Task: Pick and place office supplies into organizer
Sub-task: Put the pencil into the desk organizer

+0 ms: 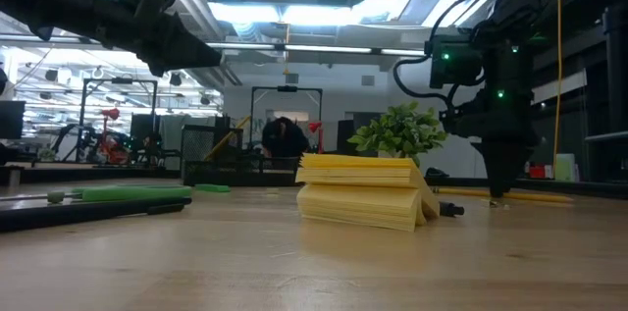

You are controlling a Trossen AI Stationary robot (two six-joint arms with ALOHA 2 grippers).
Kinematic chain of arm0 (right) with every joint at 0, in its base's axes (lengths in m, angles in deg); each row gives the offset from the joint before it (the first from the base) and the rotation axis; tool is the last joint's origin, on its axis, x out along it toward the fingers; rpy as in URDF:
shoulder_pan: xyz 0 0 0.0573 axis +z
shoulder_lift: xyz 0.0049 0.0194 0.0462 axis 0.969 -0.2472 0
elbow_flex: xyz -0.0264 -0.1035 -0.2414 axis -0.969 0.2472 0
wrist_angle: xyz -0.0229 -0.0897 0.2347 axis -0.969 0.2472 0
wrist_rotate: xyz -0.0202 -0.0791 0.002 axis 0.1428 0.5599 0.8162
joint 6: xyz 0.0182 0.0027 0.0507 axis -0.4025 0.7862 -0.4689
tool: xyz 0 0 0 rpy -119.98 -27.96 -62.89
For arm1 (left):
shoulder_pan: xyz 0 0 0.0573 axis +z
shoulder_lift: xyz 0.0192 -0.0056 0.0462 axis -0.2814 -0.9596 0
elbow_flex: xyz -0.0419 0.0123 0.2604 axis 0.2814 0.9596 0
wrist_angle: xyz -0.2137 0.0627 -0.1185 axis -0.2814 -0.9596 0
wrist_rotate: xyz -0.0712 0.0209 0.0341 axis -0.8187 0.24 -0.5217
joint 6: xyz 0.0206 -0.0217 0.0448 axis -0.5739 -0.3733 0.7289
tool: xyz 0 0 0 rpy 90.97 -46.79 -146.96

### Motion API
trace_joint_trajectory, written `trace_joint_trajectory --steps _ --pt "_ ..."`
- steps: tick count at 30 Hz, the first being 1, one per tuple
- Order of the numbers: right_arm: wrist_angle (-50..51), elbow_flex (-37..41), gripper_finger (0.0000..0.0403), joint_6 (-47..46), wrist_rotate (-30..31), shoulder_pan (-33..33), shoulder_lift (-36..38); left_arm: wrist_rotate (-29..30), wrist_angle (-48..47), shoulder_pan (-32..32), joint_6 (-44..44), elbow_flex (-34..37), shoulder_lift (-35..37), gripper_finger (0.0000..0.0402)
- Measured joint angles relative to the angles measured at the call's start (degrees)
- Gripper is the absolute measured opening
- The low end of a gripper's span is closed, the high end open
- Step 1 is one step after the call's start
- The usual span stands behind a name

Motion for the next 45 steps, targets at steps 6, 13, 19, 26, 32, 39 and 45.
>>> trace_joint_trajectory --steps 6,13,19,26,32,39,45 --pt "0.0 0.0 0.0103 -1.3 -0.2 0.0 0.0 0.0 0.0 0.0 0.0 0.0 0.0 0.0066" --pt "0.1 0.0 0.0103 -1.3 -0.2 0.0 0.0 0.0 0.0 0.0 0.1 0.0 0.0 0.0065" --pt "0.1 0.1 0.0103 -1.3 -0.2 0.0 0.0 0.0 0.0 0.0 0.1 0.0 0.0 0.0065" --pt "0.1 0.1 0.0103 -2.6 -0.2 0.1 0.0 0.0 0.0 0.0 0.2 0.0 0.0 0.0067" --pt "0.1 0.1 0.0098 -2.8 -0.3 0.1 0.0 0.0 0.0 0.0 0.2 0.0 0.0 0.0067" --pt "0.1 0.1 0.0052 -2.8 -1.9 0.1 0.0 0.0 0.0 0.0 0.2 0.0 0.0 0.0067" --pt "0.1 0.1 0.003 -2.7 -2.0 0.1 0.0 0.0 0.0 0.0 0.2 0.0 0.0 0.0068"
